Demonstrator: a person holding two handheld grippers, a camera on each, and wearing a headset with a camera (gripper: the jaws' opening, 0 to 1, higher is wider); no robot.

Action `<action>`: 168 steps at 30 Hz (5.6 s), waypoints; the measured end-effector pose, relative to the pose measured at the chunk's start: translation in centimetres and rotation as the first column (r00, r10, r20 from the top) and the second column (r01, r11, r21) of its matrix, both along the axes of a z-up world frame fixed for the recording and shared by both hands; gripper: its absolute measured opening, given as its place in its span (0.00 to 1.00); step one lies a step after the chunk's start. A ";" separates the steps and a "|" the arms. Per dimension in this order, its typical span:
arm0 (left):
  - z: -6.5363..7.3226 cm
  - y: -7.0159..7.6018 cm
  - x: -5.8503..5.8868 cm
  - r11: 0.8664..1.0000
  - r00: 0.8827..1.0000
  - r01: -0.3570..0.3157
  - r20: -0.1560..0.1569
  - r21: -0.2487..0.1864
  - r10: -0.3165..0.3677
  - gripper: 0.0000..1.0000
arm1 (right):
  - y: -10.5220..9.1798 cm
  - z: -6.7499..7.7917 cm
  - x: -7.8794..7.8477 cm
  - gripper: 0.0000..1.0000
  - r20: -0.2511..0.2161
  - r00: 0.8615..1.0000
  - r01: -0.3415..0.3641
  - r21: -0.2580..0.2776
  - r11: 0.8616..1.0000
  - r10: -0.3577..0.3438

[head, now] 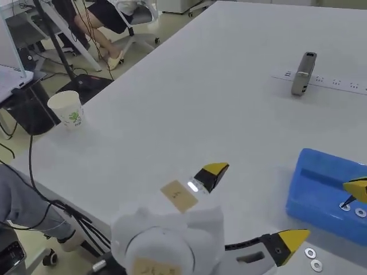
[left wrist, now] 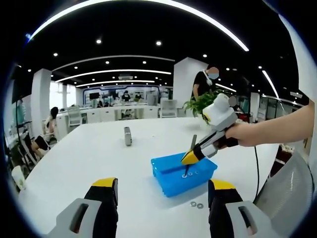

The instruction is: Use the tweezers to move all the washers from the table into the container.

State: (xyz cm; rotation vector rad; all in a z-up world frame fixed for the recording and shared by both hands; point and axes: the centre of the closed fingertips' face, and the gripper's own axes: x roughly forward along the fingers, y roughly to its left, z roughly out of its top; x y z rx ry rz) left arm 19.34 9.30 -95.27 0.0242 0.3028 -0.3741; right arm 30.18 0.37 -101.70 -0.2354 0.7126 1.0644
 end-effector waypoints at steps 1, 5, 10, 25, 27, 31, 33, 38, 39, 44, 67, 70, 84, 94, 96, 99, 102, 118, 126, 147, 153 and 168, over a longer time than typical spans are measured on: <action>0.0 0.0 0.0 1.000 1.000 0.000 0.001 -0.001 0.000 0.75 | -0.1 0.4 -0.3 0.03 0.004 1.000 -0.001 0.007 1.000 0.001; 0.2 0.1 0.0 1.000 1.000 -0.007 0.007 -0.007 0.007 0.75 | -0.8 1.5 -1.4 0.03 0.018 1.000 -0.003 0.021 1.000 0.002; 0.1 0.2 0.0 1.000 1.000 -0.008 0.004 -0.016 0.008 0.74 | -2.0 2.5 -3.0 0.03 0.013 1.000 0.013 0.043 0.999 -0.014; 0.0 0.1 0.0 1.000 1.000 0.001 -0.004 -0.020 -0.001 0.73 | -2.1 3.2 -5.6 0.03 -0.005 1.000 0.021 0.074 0.997 -0.021; 0.1 0.2 0.0 1.000 1.000 -0.001 -0.003 -0.021 0.001 0.73 | -1.8 2.9 -6.1 0.03 -0.016 1.000 0.007 0.074 0.997 -0.006; 0.1 0.3 0.0 1.000 1.000 -0.002 0.000 -0.028 0.002 0.73 | -1.0 1.9 -7.4 0.03 -0.049 0.998 -0.029 0.059 0.998 0.032; 0.1 0.3 0.0 1.000 1.000 0.000 -0.001 -0.027 0.000 0.72 | -0.6 1.4 -8.0 0.03 -0.066 0.997 -0.044 0.053 0.998 0.048; 0.1 0.3 -0.1 1.000 1.000 0.001 -0.002 -0.026 -0.001 0.72 | 0.2 0.3 -9.0 0.03 -0.097 0.992 -0.072 0.042 0.996 0.076; 0.1 0.3 -0.1 1.000 1.000 0.002 -0.002 -0.027 -0.002 0.72 | 0.2 0.1 -9.1 0.03 -0.102 0.992 -0.075 0.041 0.996 0.079; -0.1 0.4 -0.1 1.000 1.000 0.004 -0.008 -0.025 -0.004 0.71 | 0.6 -1.0 -9.6 0.03 -0.128 0.987 -0.093 0.024 0.995 0.095; -0.6 0.1 -0.2 0.999 0.999 0.032 -0.027 -0.014 -0.032 0.69 | 1.8 -2.8 -10.8 0.04 -0.102 0.982 -0.165 -0.075 0.984 0.157; -0.7 0.2 -0.2 0.999 0.999 0.031 -0.029 -0.011 -0.031 0.69 | 2.1 -2.8 -10.9 0.04 -0.090 0.981 -0.177 -0.082 0.981 0.170; -0.7 0.3 -0.2 1.000 0.999 0.025 -0.030 -0.002 -0.025 0.68 | 2.8 -3.1 -11.1 0.05 -0.052 0.978 -0.207 -0.098 0.973 0.202; -0.8 0.3 -0.2 1.000 0.999 0.028 -0.030 0.008 -0.028 0.68 | 2.5 -3.1 -11.8 0.03 0.132 0.945 -0.276 -0.162 0.947 0.298; -0.8 0.2 -0.2 0.999 0.999 0.030 -0.033 0.011 -0.030 0.68 | 2.3 -3.0 -12.2 0.03 0.174 0.930 -0.291 -0.195 0.937 0.325; -0.8 0.3 -0.2 0.999 0.999 0.028 -0.034 0.014 -0.028 0.68 | 2.0 -2.8 -12.8 0.03 0.197 0.921 -0.298 -0.201 0.933 0.337; -0.9 0.3 -0.2 1.000 0.999 0.028 -0.036 0.014 -0.028 0.68 | 1.6 -2.2 -13.1 0.03 0.212 0.917 -0.299 -0.196 0.934 0.338; -0.7 0.1 -0.3 0.999 0.999 0.035 -0.030 0.000 -0.035 0.69 | 1.5 1.1 -11.5 0.03 0.274 0.904 -0.285 -0.188 0.940 0.329; -0.6 0.1 -0.3 0.999 0.999 0.035 -0.029 -0.003 -0.035 0.68 | 1.8 2.2 -10.0 0.03 0.308 0.895 -0.269 -0.200 0.942 0.322; -0.9 0.1 -0.3 0.999 0.998 0.040 -0.041 0.010 -0.039 0.67 | 1.4 3.3 -4.0 0.03 0.367 0.900 -0.174 -0.188 0.967 0.234; -1.1 0.1 -0.4 0.999 0.998 0.045 -0.050 0.016 -0.044 0.67 | 1.8 2.7 -2.2 0.03 0.364 0.902 -0.169 -0.196 0.966 0.232; -1.2 0.1 -0.3 0.999 0.998 0.044 -0.053 0.011 -0.044 0.67 | 2.4 -0.5 -0.8 0.03 0.290 0.918 -0.205 -0.233 0.951 0.270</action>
